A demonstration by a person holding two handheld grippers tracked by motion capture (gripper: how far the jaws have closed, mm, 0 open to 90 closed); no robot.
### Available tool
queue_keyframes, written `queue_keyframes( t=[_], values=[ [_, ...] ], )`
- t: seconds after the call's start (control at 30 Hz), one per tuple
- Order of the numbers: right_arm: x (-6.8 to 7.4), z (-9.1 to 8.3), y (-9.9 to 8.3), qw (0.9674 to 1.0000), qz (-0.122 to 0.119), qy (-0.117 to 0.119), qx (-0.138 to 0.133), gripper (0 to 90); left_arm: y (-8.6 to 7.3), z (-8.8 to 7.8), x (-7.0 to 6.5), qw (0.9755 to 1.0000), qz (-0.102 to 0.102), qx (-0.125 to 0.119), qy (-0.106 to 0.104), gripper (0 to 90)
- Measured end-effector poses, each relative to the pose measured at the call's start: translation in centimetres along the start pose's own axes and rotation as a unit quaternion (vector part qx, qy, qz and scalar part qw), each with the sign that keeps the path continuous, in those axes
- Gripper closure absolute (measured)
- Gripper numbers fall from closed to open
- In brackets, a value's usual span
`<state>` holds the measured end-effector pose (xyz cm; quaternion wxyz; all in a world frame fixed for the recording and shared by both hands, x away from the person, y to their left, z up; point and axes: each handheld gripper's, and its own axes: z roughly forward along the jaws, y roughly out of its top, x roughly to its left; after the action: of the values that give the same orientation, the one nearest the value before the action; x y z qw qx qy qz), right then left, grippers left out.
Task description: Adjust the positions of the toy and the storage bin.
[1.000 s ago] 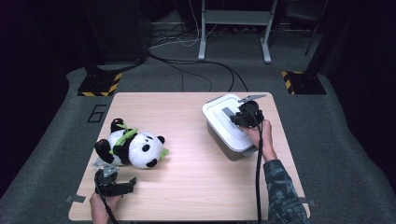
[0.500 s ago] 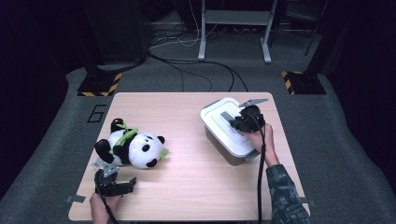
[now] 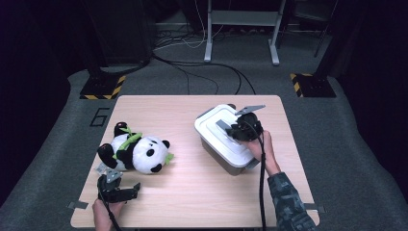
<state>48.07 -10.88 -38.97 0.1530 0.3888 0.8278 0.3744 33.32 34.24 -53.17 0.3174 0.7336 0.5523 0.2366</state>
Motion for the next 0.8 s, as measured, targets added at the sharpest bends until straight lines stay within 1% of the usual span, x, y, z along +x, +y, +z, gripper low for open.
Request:
queue_keyframes(
  t=[0.03, 0.07, 0.1, 0.17, 0.2, 0.23, 0.3, 0.33, 0.43, 0.47, 0.53, 0.57, 0.63, 0.67, 0.8],
  values=[
    [0.0, 0.0, 0.0, 1.0, 0.0, 0.0, 0.0, 66.7, 0.0, 0.0, 0.0, 1.0, 0.0, 0.0, 0.0, 2.6],
    [0.7, 0.3, 0.3, 0.9999, -0.009, 0.004, 0.002, 66.6, 0.0, 0.0, 0.0, 1.0, 0.001, 0.0, 0.0, 2.6],
    [0.7, 0.3, 0.3, 0.9999, -0.009, 0.004, 0.002, 66.6, 0.0, 0.0, 0.0, 1.0, 0.001, 0.0, 0.0, 2.6],
    [1.6, 0.6, 0.5, 0.9998, -0.018, 0.007, 0.005, 66.6, 0.0, 0.0, 0.0, 1.0, 0.001, 0.0, -0.001, 2.6],
    [2.3, 0.8, 0.8, 0.9996, -0.026, 0.006, 0.008, 66.4, 0.0, 0.0, 0.0, 1.0, 0.0, 0.0, 0.0, 2.6],
    [2.3, 0.8, 0.8, 0.9996, -0.026, 0.006, 0.008, 66.4, 0.0, 0.0, 0.0, 1.0, 0.0, 0.0, 0.0, 2.6],
    [2.8, 1.1, 1.1, 0.9992, -0.038, 0.009, 0.011, 66.2, 0.0, 0.0, 0.0, 1.0, 0.0, 0.0, -0.001, 2.6],
    [3.2, 1.3, 1.3, 0.9991, -0.038, 0.01, 0.013, 66.0, 0.0, 0.0, 0.0, 1.0, 0.001, 0.0, 0.0, 2.6],
    [3.4, 1.6, 1.5, 0.999, -0.041, 0.013, 0.012, 65.7, 0.0, 0.0, 0.0, 1.0, 0.001, 0.0, 0.0, 2.6],
    [3.6, 1.8, 1.6, 0.9988, -0.045, 0.018, 0.011, 65.5, 0.0, 0.0, 0.0, 1.0, 0.001, 0.0, 0.0, 2.6],
    [3.7, 1.9, 1.7, 0.9988, -0.044, 0.019, 0.011, 65.6, 0.0, 0.0, 0.0, 1.0, 0.001, 0.0, 0.0, 2.6],
    [3.7, 2.0, 1.7, 0.9986, -0.049, 0.02, 0.009, 65.9, 0.0, 0.0, 0.0, 1.0, 0.001, 0.0, 0.0, 2.6],
    [3.9, 2.0, 1.7, 0.9988, -0.044, 0.021, 0.009, 66.5, 0.0, 0.0, 0.0, 1.0, 0.001, 0.0, -0.001, 2.6],
    [4.0, 2.2, 1.8, 0.9988, -0.045, 0.017, 0.006, 66.6, 0.0, 0.0, 0.0, 1.0, 0.0, 0.0, -0.001, 2.6],
    [4.3, 2.5, 1.9, 0.999, -0.04, 0.017, 0.001, 66.7, 0.0, 0.0, 0.0, 1.0, 0.001, 0.0, -0.001, 2.6]
  ],
)
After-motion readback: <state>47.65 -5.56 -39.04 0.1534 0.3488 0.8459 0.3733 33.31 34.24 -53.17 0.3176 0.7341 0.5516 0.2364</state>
